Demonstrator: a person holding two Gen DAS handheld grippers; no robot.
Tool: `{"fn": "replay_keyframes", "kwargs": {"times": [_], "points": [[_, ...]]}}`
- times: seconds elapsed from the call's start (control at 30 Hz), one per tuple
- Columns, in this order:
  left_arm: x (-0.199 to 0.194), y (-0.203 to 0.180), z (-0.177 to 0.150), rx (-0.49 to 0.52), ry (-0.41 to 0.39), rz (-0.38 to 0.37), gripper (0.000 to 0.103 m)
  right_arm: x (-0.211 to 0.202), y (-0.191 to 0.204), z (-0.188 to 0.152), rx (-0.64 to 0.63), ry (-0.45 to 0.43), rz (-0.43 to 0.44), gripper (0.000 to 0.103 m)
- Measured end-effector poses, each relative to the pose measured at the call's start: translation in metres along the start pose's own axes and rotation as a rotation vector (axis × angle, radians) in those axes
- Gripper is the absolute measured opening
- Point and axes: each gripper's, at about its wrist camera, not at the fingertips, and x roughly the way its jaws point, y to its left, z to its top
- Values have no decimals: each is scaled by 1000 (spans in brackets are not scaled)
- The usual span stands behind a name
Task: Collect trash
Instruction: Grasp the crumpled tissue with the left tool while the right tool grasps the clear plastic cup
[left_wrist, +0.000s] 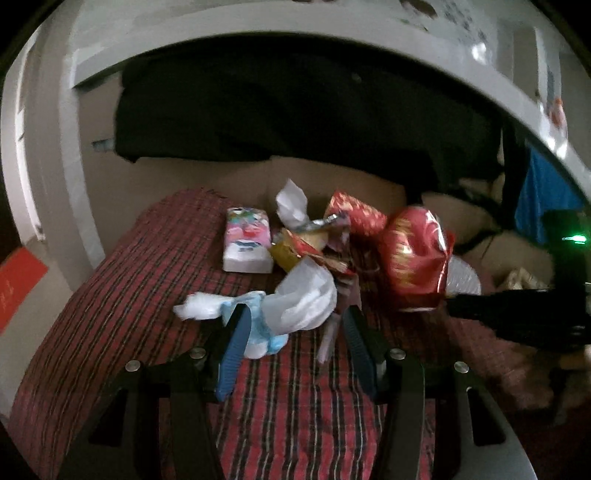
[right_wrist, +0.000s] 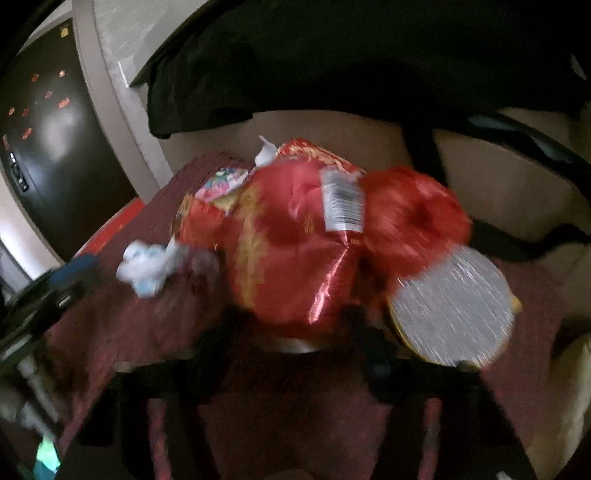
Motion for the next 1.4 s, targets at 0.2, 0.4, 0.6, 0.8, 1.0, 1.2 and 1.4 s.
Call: {"fn": "replay_keyframes", "kwargs": {"times": [0.2,0.4,0.6,0.8,1.0,1.2,1.4], "points": [[34,-19,5,50,44,43,53,-36,-27,-39,-22,6,-79,11],[52,-1,9,-57,122,65,19,-61,-46,-57,46,-47,-18,48],[1,4,2,-103,41,72,6,-63,-25,-49,21,-70,23,48],[-57,28,-16,-207,-47,100,6,-38,39,-17,-84,-72,102,48],[-78,47,-31,-265,-86,113,6,11,83,10,-39,-74,44,48],[-80,56,-35,-295,-104,74,6,55,105,23,-19,-51,-23,48],[-83,54,-36,-303,-108,51,6,83,104,29,-46,31,-60,32]]}}
